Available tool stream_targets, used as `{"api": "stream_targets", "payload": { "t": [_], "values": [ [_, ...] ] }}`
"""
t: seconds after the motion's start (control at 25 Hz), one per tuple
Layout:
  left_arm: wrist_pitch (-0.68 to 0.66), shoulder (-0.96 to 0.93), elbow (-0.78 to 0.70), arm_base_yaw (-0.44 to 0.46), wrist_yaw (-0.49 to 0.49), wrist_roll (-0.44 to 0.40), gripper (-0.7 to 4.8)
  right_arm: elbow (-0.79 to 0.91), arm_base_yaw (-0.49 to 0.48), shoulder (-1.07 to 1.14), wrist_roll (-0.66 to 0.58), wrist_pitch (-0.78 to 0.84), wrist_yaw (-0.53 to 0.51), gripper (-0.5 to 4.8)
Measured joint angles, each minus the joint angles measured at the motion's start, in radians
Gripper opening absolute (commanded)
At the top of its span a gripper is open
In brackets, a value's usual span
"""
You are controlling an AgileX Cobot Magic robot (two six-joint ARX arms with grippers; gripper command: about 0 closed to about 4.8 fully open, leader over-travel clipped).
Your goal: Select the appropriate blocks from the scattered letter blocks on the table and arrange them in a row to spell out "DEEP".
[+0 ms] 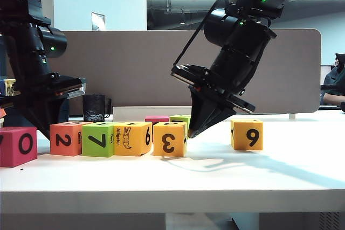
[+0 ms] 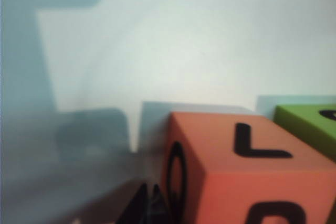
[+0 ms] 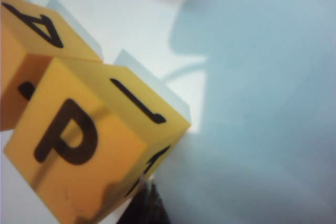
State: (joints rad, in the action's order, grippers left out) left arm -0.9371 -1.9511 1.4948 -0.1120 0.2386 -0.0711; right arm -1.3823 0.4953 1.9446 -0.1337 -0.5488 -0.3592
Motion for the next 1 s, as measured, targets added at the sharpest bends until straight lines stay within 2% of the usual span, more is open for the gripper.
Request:
{"api": "stream_targets", "payload": {
  "t": [0.28, 0.52, 1.0],
  "values": [
    [0.016, 0.0, -0.005, -0.005, 0.019, 0.024, -0.06, 0.0, 0.0, 0.0, 0.0, -0.001, 0.0, -0.02],
    [0.013, 0.0, -0.005, -0.014, 0.091, 0.048, -0.06, 0.0, 0.016, 0.0, 0.0, 0.0, -0.001, -0.02],
    [0.009, 0.002, -0.005, -0.078, 0.07, 0.064, -0.06, -0.001, 0.022, 0.008, 0.002, -0.008, 0.019, -0.02]
  ]
}}
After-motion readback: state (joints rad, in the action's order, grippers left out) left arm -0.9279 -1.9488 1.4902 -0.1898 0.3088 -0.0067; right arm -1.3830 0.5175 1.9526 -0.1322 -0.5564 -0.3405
